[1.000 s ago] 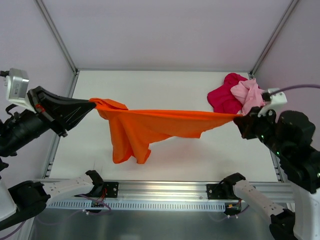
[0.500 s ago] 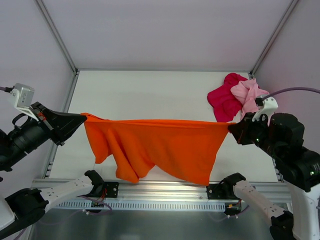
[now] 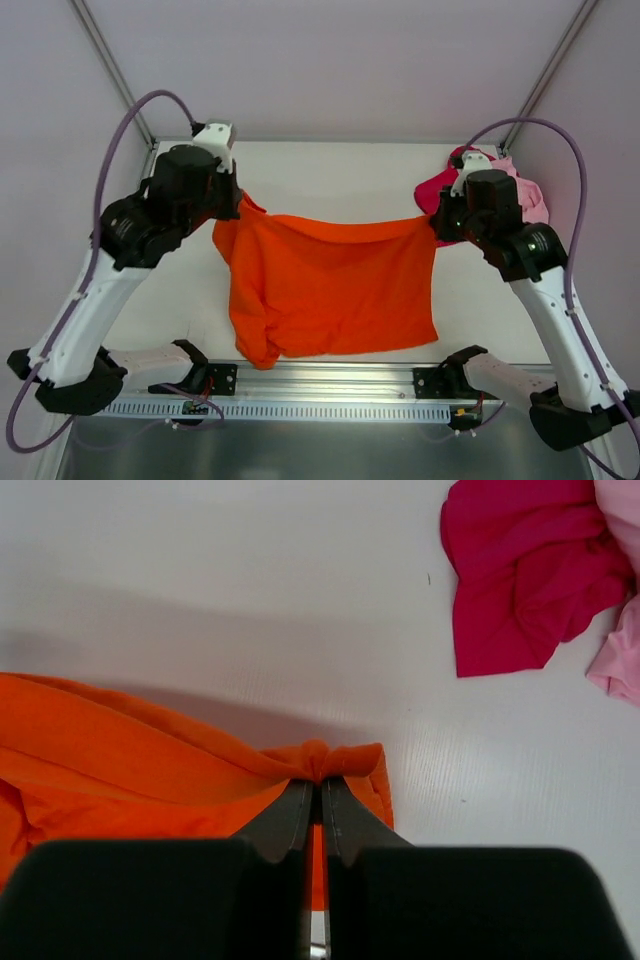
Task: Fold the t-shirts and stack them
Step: Flatten out the tshirt
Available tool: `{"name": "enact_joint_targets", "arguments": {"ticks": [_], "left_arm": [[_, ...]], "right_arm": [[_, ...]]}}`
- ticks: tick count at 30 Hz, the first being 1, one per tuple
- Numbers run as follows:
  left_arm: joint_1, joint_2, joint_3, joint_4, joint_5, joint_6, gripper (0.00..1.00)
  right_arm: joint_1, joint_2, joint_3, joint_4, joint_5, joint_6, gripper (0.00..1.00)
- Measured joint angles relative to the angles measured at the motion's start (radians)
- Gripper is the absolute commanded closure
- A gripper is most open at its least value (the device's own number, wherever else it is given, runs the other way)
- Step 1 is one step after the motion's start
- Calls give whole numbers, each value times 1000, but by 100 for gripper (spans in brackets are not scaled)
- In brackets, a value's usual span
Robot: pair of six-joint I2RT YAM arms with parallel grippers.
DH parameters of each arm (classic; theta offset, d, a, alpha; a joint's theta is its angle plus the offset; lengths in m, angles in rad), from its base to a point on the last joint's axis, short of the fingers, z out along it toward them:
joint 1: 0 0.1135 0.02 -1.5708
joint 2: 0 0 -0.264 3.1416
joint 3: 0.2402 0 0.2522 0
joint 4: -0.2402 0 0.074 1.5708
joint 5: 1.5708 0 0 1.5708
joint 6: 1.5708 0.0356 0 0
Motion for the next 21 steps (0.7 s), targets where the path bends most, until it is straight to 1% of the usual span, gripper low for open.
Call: {"name": "enact_joint_targets", "arguments": {"ticks": [6, 11, 15, 18, 21], "left_arm": [[119, 187, -11, 161, 62, 49, 100], [173, 307, 5, 224, 92, 68, 100], [219, 404, 61, 243, 93, 70, 100], [251, 478, 132, 251, 91, 69, 100], [278, 571, 243, 258, 84, 66, 100]], "right_arm": [[0, 165, -3, 140, 37, -44, 99], [0, 335, -2, 205, 69, -67, 99], [0, 431, 11, 246, 131, -73, 99], [0, 531, 110, 246, 188, -72, 99], [0, 655, 271, 253, 228, -71, 99]]}}
